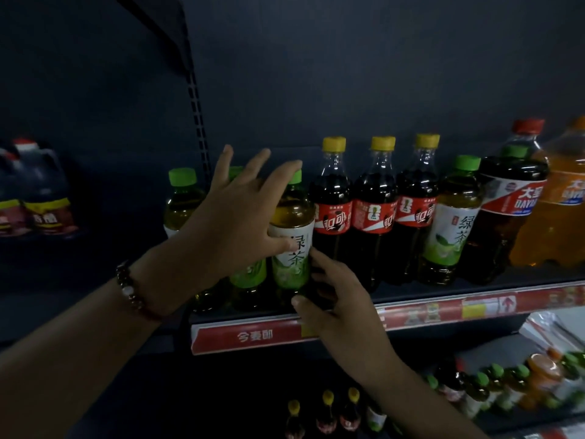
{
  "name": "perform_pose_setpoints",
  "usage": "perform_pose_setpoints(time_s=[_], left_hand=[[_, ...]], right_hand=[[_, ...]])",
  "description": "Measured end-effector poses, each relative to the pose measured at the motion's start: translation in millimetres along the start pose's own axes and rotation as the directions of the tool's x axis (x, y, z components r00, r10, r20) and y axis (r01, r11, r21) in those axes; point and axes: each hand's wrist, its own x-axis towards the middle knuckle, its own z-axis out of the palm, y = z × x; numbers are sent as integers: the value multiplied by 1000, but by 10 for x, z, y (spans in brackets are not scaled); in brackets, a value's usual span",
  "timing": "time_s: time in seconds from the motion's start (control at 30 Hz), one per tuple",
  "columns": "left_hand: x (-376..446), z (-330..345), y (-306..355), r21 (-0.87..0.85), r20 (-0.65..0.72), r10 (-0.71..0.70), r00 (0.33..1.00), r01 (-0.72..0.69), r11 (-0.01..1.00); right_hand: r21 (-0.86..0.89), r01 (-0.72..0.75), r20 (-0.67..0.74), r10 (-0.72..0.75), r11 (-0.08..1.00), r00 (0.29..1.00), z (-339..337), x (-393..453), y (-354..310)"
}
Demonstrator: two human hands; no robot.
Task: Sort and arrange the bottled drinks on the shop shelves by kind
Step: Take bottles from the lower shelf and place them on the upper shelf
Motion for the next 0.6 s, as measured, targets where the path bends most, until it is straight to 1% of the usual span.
perform_pose_setpoints(time_s=[0.1, 0.17, 0.23, 0.3, 0.37, 0.43, 0.47, 0.53, 0.57, 0.6], left_hand=[[-18, 41, -27, 74, -14, -5, 1000, 6, 997], [-39, 79, -14, 107, -45, -8, 999, 13, 994], [-55, 118, 2, 135, -83, 4, 997, 7, 991], [-71, 162, 15, 160, -101, 33, 994, -17, 987], [-98, 206, 34, 196, -109, 70, 992, -48, 979], [-136, 244, 65, 217, -110, 76, 991, -51, 975], [-155, 260, 81, 223, -110, 68, 992, -42, 974], [-187, 280, 115, 225, -119, 46, 992, -18, 974], [-197, 289, 129, 226, -123, 37, 992, -8, 974], [-205, 297, 141, 224, -125, 29, 992, 0, 975]], right_hand=[[-116, 36, 66, -28, 993, 997, -104, 37, -96], [-219, 106, 66, -94, 970, 993, -239, 90, -230], [-368, 196, 66, -184, 909, 981, -417, 199, -428], [-539, 279, 77, -283, 795, 956, -598, 374, -648], [-698, 326, 90, -374, 637, 923, -736, 594, -832], [-783, 346, 113, -428, 517, 897, -827, 824, -960], [-810, 349, 142, -421, 471, 896, -857, 942, -996], [-861, 346, 217, -348, 372, 912, -898, 1157, -1019], [-880, 334, 240, -293, 337, 926, -912, 1242, -1018], [-890, 317, 248, -234, 329, 940, -927, 1309, -1024]])
